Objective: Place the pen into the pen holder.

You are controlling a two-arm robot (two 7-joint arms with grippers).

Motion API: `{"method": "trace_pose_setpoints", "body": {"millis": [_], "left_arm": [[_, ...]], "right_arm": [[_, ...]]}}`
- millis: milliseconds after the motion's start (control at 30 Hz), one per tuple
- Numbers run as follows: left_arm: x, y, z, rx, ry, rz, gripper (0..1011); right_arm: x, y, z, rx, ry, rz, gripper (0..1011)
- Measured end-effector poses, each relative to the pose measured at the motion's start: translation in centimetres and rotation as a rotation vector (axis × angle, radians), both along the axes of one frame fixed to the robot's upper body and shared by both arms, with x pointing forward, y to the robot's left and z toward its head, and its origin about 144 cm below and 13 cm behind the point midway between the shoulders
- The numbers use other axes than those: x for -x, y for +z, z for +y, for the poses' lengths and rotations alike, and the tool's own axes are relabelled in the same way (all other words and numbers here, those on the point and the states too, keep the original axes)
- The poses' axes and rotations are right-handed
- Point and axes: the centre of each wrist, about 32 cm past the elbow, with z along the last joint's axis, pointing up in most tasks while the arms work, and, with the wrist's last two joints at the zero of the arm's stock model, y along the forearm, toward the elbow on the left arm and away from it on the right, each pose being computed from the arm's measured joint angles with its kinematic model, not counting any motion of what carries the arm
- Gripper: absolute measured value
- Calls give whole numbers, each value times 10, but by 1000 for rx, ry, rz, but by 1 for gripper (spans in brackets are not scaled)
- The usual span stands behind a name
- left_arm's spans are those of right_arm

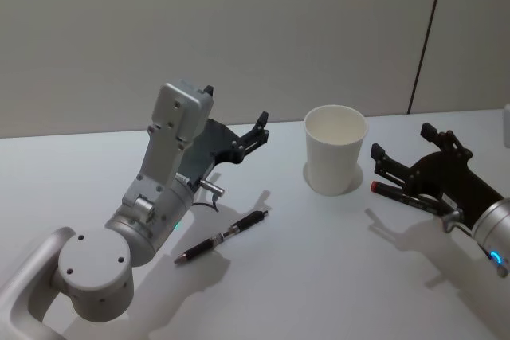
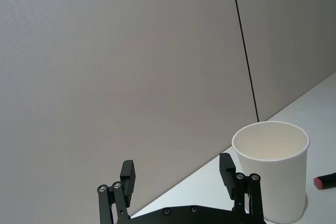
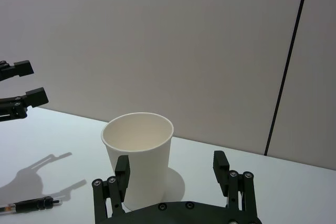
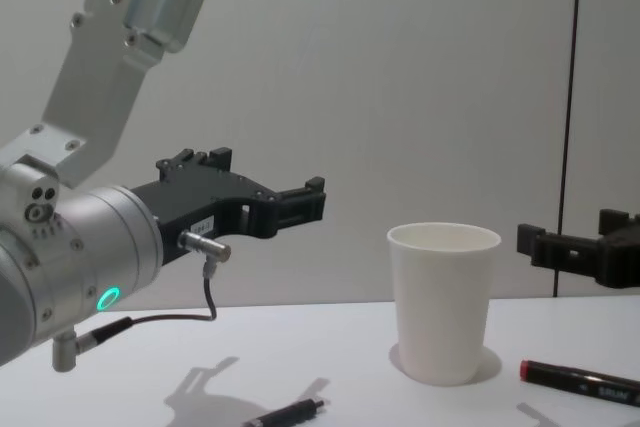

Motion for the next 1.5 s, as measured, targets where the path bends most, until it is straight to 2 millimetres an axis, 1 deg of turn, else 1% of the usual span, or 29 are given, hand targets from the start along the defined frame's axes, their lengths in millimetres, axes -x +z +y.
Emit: {"method": "trace_pose_setpoints", "body": {"millis": [1333,1500], "left_arm": [[0,0,0,0,0,0,1001],[0,0,0,0,0,0,1001]], "right_arm": [[0,0,0,0,0,0,1003],[0,0,-3,8,3,4,1003]]}}
